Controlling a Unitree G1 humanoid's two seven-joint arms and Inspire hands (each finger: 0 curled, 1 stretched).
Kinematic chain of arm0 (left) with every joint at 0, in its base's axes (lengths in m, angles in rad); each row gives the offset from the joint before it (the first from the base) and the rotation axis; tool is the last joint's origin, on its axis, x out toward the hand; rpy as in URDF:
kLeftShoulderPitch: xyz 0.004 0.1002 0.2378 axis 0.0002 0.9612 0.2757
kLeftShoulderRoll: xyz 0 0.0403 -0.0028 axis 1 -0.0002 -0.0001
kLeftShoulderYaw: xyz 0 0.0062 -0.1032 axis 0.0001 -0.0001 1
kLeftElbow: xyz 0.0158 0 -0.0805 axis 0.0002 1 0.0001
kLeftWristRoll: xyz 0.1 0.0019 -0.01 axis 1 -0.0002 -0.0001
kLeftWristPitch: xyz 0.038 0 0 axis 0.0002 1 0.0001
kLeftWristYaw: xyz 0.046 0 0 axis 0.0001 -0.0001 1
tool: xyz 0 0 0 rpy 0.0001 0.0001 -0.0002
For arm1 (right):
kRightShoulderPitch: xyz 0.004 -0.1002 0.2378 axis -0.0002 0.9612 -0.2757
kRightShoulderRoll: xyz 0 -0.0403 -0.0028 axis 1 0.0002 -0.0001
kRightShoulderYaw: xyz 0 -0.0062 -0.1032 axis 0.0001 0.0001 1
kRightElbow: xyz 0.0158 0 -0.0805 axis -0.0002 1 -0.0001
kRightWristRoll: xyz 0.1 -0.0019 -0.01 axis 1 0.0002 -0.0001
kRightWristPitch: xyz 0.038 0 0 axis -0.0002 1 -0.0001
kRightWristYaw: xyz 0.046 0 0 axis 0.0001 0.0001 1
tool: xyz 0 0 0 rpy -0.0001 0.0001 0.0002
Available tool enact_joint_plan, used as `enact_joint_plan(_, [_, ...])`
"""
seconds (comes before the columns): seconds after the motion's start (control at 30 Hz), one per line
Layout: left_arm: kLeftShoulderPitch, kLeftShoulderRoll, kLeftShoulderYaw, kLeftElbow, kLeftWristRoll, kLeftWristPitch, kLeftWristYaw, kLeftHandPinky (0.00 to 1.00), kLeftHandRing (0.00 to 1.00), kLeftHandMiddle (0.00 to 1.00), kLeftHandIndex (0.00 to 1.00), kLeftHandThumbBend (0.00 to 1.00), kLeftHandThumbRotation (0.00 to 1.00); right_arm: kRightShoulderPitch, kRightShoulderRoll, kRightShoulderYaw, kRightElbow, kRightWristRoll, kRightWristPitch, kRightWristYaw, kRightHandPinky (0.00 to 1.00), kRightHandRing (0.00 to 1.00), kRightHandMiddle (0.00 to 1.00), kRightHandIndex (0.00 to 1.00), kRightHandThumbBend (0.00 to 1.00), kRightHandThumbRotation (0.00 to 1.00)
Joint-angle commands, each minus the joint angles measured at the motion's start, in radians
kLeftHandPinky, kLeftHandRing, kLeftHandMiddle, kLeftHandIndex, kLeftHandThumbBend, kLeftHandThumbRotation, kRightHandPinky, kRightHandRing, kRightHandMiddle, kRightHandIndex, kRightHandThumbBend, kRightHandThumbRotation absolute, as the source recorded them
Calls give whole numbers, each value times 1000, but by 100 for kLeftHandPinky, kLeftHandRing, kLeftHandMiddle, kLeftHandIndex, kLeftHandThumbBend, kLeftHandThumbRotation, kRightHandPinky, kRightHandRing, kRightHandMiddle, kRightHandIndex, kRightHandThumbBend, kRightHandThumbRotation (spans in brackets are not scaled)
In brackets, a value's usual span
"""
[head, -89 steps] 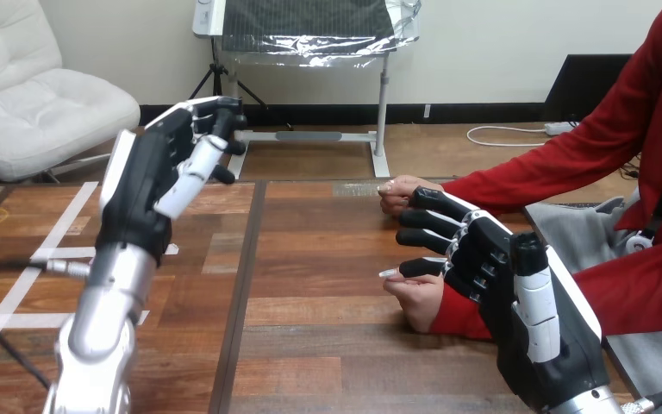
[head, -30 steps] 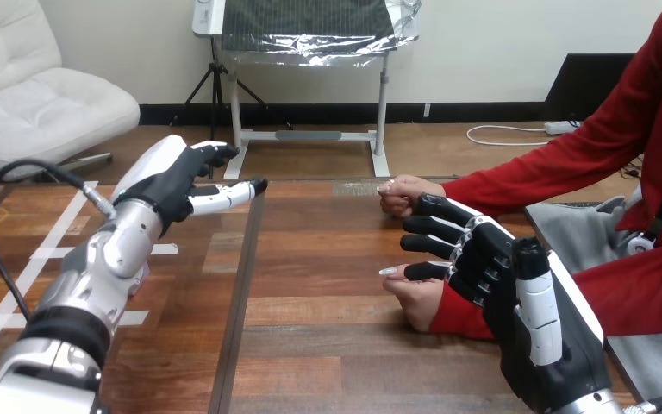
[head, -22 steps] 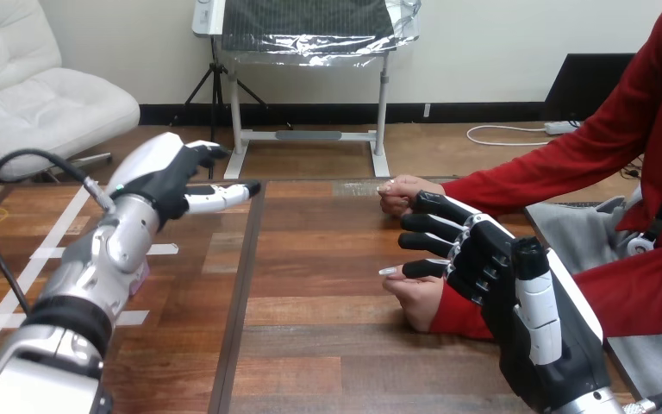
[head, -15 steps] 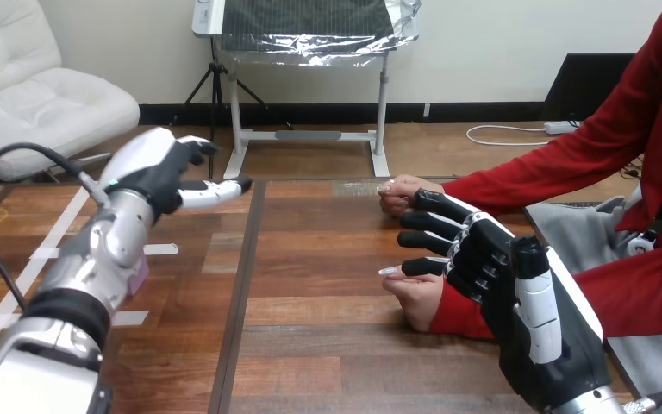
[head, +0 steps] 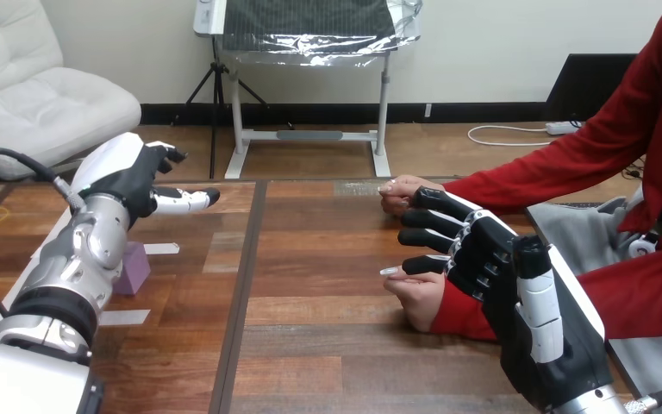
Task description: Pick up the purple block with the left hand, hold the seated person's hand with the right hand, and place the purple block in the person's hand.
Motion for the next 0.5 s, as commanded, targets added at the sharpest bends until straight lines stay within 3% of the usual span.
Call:
enact_joint_plan(0.0, [-68, 24, -13, 11, -1, 23, 16, 78, 84, 84, 84, 66, 44, -73, 5, -14, -3, 5, -33, -1, 68, 77, 79, 81, 84, 100])
enact_joint_plan(0.47, [-56, 40, -22, 26, 4, 50, 13, 79, 85, 85, 85, 68, 43, -72, 7, -14, -9, 3, -30, -2, 67, 77, 79, 81, 85, 100])
